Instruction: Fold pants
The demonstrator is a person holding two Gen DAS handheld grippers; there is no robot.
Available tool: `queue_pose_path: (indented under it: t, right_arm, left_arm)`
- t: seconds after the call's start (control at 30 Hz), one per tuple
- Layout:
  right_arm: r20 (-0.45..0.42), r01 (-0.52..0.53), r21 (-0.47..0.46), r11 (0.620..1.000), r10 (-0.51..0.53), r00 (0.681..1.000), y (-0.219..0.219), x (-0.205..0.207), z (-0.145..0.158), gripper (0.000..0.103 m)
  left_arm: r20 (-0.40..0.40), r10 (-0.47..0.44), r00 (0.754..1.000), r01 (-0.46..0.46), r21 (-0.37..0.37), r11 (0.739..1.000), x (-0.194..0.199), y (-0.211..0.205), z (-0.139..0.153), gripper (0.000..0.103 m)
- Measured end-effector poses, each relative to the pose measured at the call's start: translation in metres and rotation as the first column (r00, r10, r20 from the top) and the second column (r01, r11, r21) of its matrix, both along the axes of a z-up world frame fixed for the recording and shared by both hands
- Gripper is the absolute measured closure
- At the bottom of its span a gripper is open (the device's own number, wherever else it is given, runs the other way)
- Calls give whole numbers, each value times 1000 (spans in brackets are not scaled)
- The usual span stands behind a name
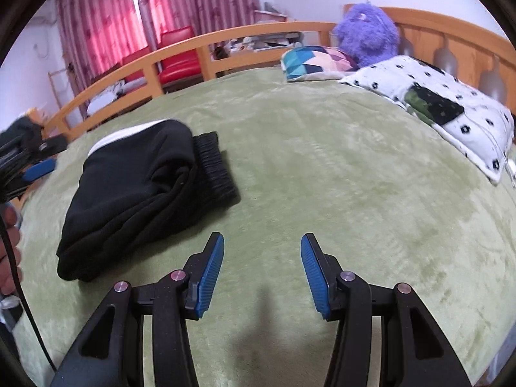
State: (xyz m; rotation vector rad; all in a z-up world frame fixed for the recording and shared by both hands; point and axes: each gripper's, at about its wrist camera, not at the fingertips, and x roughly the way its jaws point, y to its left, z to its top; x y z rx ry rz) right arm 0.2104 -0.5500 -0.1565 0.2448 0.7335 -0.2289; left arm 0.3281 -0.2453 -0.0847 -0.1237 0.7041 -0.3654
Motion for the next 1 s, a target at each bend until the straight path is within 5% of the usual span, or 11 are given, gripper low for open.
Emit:
queue_pose_path:
  t: [0.2,0.43,0.6,0.77,0.87,1.0]
  right_arm:
    - [47,-116,148,982,110,993,11,45,13,40]
    - [48,-182,-5,983,182,982,26,128,19,30]
    - [-30,-225,24,974,226,974,23,181,-16,29]
    - [-87,-220,136,966,233,969,2,192,-62,13]
    - [-83,-217,276,936,249,965,-11,196,-76,10]
    - [-101,-263,289,921,302,948,0,204,-90,7]
  left_arm:
    - [-155,104,982,-101,31,994,16,59,-54,30]
    - [-307,69,949,-127,-171,977,37,92,-104,30]
    - [-322,-6,947,-87,-273,958,51,90,-126,26]
    - [-406,-109,907,-66,-392,918,66,86,-154,18]
    - [-387,-130,913,-25,-372,928,73,69,-155,18]
    - [-377,-100,921,-20,-302,953,76,43,-156,13]
